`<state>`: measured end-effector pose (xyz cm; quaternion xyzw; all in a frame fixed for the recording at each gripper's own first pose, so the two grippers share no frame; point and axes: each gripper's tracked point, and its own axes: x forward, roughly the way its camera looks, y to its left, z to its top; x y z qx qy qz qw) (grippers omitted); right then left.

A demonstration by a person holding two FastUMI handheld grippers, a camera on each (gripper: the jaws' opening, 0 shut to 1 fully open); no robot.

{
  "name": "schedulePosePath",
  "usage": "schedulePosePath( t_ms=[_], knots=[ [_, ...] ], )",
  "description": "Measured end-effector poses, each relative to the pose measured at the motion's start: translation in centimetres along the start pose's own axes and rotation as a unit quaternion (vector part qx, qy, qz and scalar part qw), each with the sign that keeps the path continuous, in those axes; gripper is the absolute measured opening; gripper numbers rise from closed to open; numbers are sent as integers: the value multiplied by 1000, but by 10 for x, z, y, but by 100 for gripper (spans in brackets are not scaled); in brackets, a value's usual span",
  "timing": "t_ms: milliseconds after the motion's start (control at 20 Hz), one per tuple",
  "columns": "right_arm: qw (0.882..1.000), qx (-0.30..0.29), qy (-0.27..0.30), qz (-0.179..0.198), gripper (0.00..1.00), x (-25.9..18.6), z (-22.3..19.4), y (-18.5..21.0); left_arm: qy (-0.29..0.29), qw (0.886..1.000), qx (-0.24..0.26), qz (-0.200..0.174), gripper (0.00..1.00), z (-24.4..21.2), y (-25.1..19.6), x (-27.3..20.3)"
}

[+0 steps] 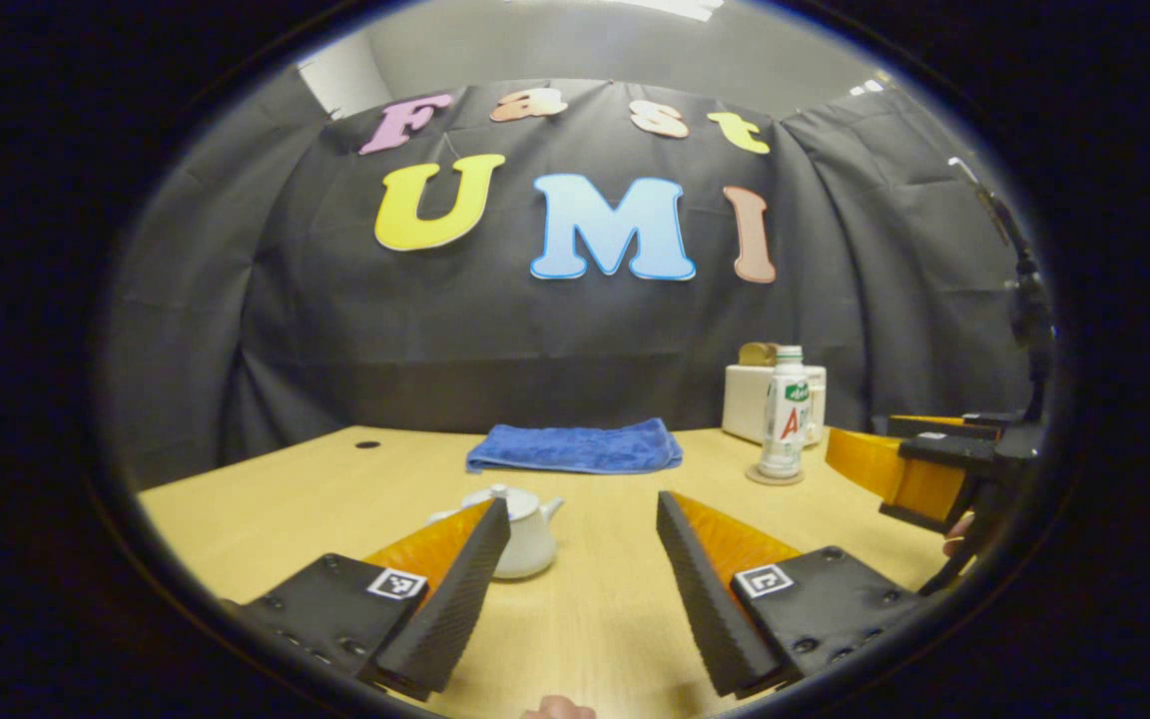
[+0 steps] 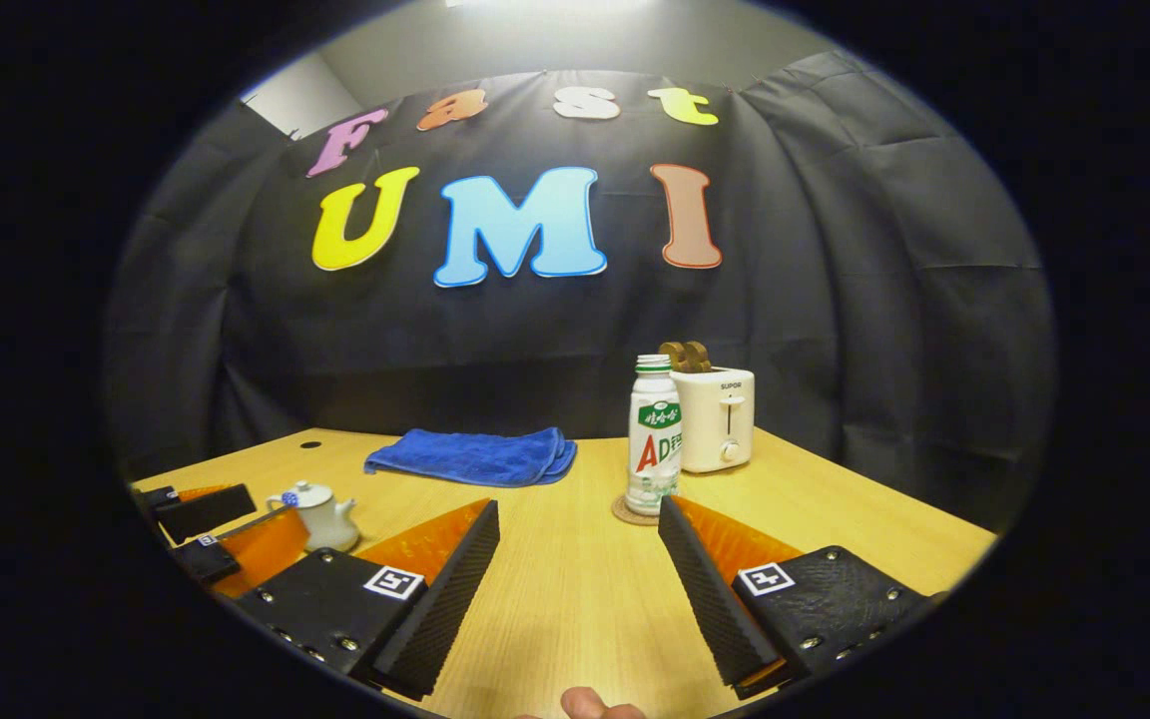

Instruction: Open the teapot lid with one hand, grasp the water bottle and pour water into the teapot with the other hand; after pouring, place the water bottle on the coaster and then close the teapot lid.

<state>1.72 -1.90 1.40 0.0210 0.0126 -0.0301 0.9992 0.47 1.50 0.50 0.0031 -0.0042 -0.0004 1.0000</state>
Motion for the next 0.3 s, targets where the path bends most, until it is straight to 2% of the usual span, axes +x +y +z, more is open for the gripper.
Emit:
schedulePosePath(
  t_ms=[100,250,300],
  knots=[
    [1000,-4,12,9,98,-10,-19,14,6,1000,1,-4,100,-3,-10,-5],
    [1000,-23,-13,-5,99,-16,-11,17,5,1000,-2,12,100,-3,-5,-9],
    [1000,-24,-6,-3,98,-20,-14,21,6,1000,0,12,100,-2,-7,-8]
  ],
)
